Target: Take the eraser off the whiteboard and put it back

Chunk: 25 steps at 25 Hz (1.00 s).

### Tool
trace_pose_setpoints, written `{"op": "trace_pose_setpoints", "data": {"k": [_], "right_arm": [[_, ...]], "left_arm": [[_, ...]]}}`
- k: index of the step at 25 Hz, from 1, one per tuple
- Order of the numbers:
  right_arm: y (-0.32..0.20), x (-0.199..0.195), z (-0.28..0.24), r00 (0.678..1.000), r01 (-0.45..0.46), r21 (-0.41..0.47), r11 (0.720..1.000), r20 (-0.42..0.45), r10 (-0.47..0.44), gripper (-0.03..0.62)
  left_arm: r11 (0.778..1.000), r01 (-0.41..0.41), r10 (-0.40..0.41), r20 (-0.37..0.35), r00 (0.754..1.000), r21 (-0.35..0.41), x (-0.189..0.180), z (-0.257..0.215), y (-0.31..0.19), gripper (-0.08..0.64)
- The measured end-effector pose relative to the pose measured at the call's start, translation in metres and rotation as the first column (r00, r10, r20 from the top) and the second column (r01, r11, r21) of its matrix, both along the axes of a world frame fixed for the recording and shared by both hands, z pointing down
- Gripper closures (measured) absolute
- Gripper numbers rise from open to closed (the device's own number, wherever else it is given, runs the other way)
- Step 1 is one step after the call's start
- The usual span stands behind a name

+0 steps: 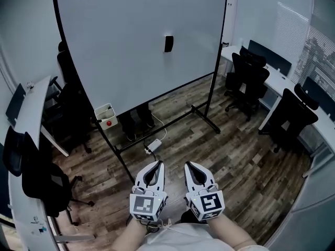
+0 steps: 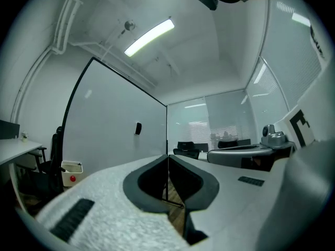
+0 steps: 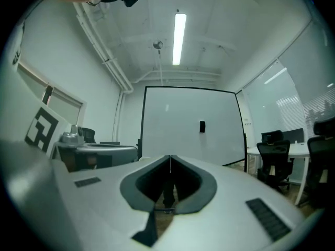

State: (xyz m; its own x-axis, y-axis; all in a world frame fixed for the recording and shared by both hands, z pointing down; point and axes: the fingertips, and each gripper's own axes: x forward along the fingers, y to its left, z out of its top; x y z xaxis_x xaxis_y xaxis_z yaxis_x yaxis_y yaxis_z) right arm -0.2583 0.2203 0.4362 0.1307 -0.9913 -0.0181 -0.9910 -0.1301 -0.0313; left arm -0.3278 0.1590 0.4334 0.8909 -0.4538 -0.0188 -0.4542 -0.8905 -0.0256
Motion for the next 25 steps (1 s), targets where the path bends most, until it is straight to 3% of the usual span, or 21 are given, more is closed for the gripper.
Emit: {"op": "trace_pose_setpoints", "data": {"k": [6, 10, 19, 25], "right_arm": [[-0.039, 0.114, -0.021, 0.999, 0.034, 0.036, 0.999, -0.034, -0.033, 0.565], [-0.063, 0.164, -0.026, 0.997, 0.055, 0.035, 0.998, -0.064, -0.053, 0.565], [-0.114, 0.225, 0.002, 0.996, 0.09, -0.007, 0.996, -0.022, -0.09, 0.565], [-0.174, 0.273, 0.009, 0.994, 0.103, -0.025, 0.994, -0.026, -0.104, 0.565]], "left_arm": [[0.998, 0.055, -0.054, -0.042, 0.998, 0.024, 0.105, -0.022, -0.041, 0.543], [0.995, 0.093, -0.092, -0.058, 0.994, 0.024, 0.148, -0.028, -0.065, 0.543], [0.995, 0.099, -0.098, -0.003, 0.995, 0.006, 0.222, -0.01, -0.117, 0.543], [0.995, 0.1, -0.1, -0.008, 0.995, -0.009, 0.28, -0.005, -0.181, 0.543]]}}
